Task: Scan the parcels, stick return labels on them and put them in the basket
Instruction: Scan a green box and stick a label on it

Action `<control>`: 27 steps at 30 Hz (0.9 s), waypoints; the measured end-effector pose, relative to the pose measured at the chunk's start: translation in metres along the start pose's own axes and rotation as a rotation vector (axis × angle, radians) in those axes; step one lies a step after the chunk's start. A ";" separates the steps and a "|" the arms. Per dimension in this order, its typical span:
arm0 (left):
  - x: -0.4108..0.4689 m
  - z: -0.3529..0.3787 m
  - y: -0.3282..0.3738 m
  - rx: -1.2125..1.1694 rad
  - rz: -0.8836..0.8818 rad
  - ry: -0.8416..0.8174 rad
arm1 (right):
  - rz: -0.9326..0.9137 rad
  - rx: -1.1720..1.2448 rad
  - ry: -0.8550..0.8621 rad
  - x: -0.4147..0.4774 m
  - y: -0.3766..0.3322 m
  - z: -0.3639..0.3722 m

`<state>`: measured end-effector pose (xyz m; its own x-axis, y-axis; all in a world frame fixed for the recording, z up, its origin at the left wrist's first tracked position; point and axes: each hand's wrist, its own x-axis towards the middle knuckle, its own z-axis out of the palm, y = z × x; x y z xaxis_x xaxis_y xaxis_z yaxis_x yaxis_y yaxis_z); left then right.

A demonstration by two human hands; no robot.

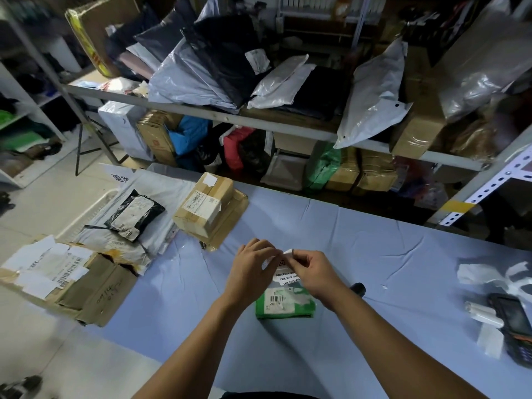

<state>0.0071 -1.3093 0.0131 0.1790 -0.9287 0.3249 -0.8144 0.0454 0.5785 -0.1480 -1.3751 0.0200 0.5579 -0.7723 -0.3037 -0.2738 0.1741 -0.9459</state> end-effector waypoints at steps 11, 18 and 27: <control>0.001 -0.002 0.015 -0.287 -0.322 0.056 | -0.047 -0.248 -0.027 0.002 -0.007 -0.006; 0.006 -0.008 0.020 -0.257 -0.396 0.225 | 0.073 -0.287 0.112 0.014 0.006 -0.016; 0.002 -0.003 0.016 0.156 -0.046 0.375 | 0.341 0.148 0.351 0.018 -0.023 0.003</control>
<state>-0.0042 -1.3098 0.0254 0.3828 -0.7287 0.5679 -0.8696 -0.0767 0.4878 -0.1290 -1.3912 0.0353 0.1524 -0.8107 -0.5653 -0.2662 0.5172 -0.8134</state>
